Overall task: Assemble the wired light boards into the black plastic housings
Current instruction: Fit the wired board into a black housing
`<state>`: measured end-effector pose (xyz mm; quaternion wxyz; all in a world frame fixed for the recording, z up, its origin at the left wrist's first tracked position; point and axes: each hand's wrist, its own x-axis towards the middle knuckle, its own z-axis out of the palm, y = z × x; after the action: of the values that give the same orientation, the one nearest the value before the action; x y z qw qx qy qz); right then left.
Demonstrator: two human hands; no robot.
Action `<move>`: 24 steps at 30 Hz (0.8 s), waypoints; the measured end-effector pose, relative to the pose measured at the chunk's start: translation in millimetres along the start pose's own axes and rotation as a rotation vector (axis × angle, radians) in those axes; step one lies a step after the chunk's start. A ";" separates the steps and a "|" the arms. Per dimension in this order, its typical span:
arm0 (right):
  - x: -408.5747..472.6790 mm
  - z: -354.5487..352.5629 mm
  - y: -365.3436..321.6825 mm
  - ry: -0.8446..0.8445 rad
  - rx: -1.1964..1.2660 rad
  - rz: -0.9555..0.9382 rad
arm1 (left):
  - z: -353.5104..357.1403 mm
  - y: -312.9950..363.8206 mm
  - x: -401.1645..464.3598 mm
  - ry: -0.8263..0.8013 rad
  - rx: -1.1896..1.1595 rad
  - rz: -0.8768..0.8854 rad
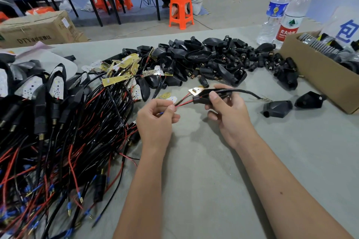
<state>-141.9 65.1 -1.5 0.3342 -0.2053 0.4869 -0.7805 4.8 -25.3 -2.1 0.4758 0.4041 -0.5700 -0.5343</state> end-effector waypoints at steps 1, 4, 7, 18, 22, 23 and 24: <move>1.8 -1.5 -0.9 0.055 0.047 0.009 | -4.4 1.2 2.4 0.045 -0.008 0.005; 7.1 -9.1 -6.2 0.199 0.233 0.040 | -15.5 5.2 7.6 0.188 0.023 0.040; 9.8 -11.4 -6.5 0.213 0.333 0.044 | -19.2 10.8 4.9 0.290 0.225 0.178; 5.5 0.8 1.4 0.017 0.031 -0.005 | 13.6 0.6 -10.4 -0.228 0.567 0.429; 6.8 0.1 0.9 0.080 0.054 -0.009 | 9.5 -4.8 -7.8 -0.200 0.475 0.312; 7.5 -0.3 0.7 0.105 0.067 -0.004 | 7.3 -3.8 -5.6 -0.178 0.472 0.297; 8.1 -1.5 -0.1 0.134 0.091 0.004 | 5.0 -3.1 -3.8 -0.162 0.466 0.275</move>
<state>-148.5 60.2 -2.1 0.3115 -0.1362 0.4728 -0.8130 0.6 -20.8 -5.4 0.3909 0.3775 -0.7631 -0.3498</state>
